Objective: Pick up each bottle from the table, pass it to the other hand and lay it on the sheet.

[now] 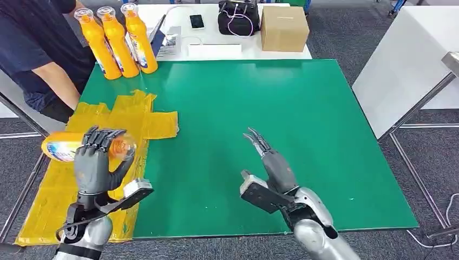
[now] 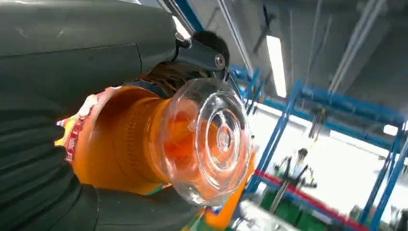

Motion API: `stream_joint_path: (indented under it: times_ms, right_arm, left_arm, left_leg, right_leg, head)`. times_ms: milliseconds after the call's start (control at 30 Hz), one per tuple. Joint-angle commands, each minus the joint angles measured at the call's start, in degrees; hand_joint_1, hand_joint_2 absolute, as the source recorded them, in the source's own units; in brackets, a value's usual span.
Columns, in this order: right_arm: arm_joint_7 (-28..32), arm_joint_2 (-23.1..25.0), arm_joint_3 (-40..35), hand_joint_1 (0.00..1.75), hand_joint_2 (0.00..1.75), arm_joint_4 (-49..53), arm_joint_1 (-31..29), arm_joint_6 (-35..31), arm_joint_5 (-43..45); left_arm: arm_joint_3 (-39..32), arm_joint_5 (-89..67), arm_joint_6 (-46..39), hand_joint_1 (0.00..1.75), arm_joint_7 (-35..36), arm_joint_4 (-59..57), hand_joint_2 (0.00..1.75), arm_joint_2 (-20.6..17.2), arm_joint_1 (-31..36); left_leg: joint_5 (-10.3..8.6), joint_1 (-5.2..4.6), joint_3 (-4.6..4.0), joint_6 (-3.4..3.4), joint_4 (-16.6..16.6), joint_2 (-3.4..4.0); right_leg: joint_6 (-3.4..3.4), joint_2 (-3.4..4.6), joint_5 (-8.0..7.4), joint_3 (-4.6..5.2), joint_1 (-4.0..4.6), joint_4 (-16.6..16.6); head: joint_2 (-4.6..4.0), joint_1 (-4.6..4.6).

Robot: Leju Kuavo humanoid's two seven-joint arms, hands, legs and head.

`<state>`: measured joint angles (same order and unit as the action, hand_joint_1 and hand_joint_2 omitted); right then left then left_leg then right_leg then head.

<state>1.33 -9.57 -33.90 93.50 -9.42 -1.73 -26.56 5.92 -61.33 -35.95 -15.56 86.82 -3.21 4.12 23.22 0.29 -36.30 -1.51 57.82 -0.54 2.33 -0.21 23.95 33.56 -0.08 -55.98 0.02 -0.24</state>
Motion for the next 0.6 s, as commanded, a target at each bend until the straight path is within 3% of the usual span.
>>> stream_joint_path:
  times_ms: [33,233,533,600]
  right_arm:
    - [0.0,-2.5,1.3,0.0,0.0,3.1,1.0,0.5,0.1]
    - [0.0,-2.5,1.3,0.0,0.0,3.1,1.0,0.5,0.1]
    - [-1.4,-1.8,4.1,0.0,0.0,4.7,4.0,0.8,-0.8]
    - [-1.7,-1.4,4.5,0.0,0.0,4.6,4.3,0.9,-1.0]
  left_arm:
    - [2.4,-0.4,0.4,1.75,0.4,-8.4,1.75,-1.6,3.7]
    - [2.4,-0.4,0.4,1.75,0.4,-8.4,1.75,-1.6,3.7]
    - [9.1,-5.0,12.5,1.75,7.9,-18.9,1.75,-2.9,6.1]
    - [10.1,-5.2,15.6,1.75,9.4,-19.5,1.75,-3.0,6.5]
  left_leg:
    - [0.01,-0.02,0.11,0.02,0.0,-0.06]
    - [0.02,0.0,0.1,0.02,0.0,-0.03]
    - [0.12,0.0,0.48,0.09,-0.1,-0.15]
    - [0.04,-0.01,0.18,0.04,0.0,-0.1]
  right_leg:
    - [0.0,-0.08,0.05,-0.13,-0.02,0.0]
    - [0.0,-0.06,0.05,-0.13,-0.01,0.0]
    - [-0.05,-0.18,0.2,-0.56,0.0,0.1]
    - [-0.01,-0.11,0.08,-0.24,-0.01,0.0]
  head:
    - [0.0,0.0]
    - [0.0,0.02]
    - [0.0,0.0]
    - [0.0,0.0]
